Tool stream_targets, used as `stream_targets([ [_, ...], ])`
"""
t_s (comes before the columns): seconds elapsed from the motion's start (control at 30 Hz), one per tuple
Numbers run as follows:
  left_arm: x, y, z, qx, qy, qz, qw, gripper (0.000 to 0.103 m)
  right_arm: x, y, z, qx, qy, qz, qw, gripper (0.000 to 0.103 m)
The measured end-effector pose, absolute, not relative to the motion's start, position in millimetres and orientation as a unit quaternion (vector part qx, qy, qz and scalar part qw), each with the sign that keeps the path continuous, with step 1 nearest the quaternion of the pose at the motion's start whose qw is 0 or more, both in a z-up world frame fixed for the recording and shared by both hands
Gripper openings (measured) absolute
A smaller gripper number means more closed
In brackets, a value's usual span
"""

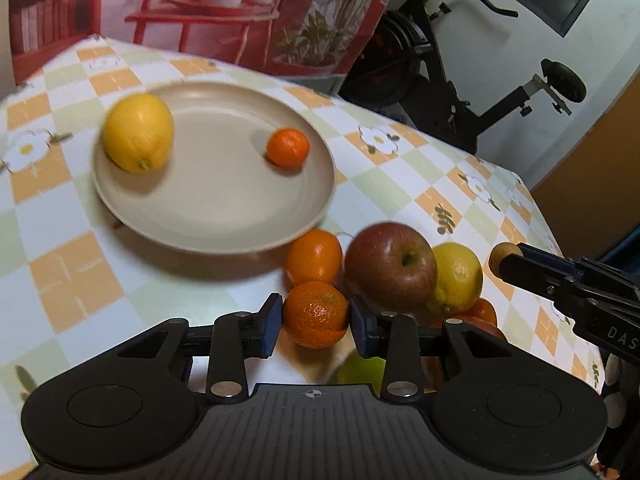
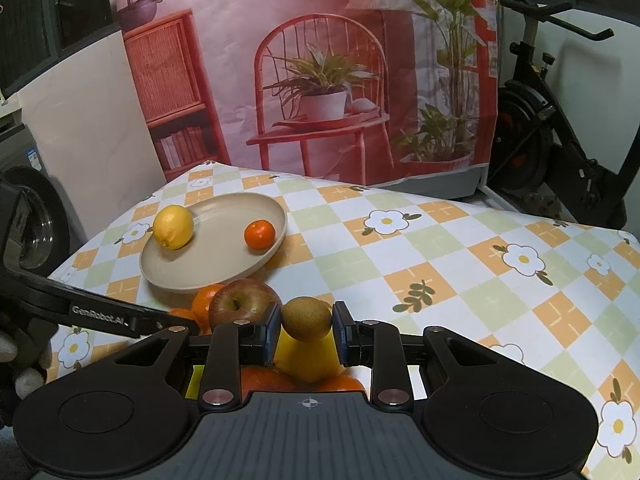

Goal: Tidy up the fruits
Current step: 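Carry tangerine onto the plate with left tool while right tool places the kiwi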

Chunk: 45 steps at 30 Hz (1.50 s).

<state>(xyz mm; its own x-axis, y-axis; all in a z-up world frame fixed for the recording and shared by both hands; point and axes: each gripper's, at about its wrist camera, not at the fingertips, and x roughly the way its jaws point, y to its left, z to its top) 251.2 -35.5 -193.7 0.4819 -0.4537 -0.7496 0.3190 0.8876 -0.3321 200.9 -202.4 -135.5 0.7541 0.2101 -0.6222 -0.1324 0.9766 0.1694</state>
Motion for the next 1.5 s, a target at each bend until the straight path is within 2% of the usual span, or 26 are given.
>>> stream_targets([
  [0.7, 290.1, 29.4, -117.8, -0.018, 0.370, -0.143, 0.918, 0.038, 291.8, -156.4, -105.4, 0.041, 0.323, 0.156, 0.933, 0.025],
  [1.1, 321.9, 21.2, -158.3, 0.023, 0.410, -0.155, 0.898, 0.038, 362.0, -122.6, -134.6, -0.007, 0.381, 0.176, 0.907, 0.025],
  [1.5, 339.1, 19.1, -180.7, 0.041, 0.427, -0.156, 0.889, 0.039, 383.7, -107.1, -172.8, -0.051, 0.433, 0.189, 0.880, 0.025],
])
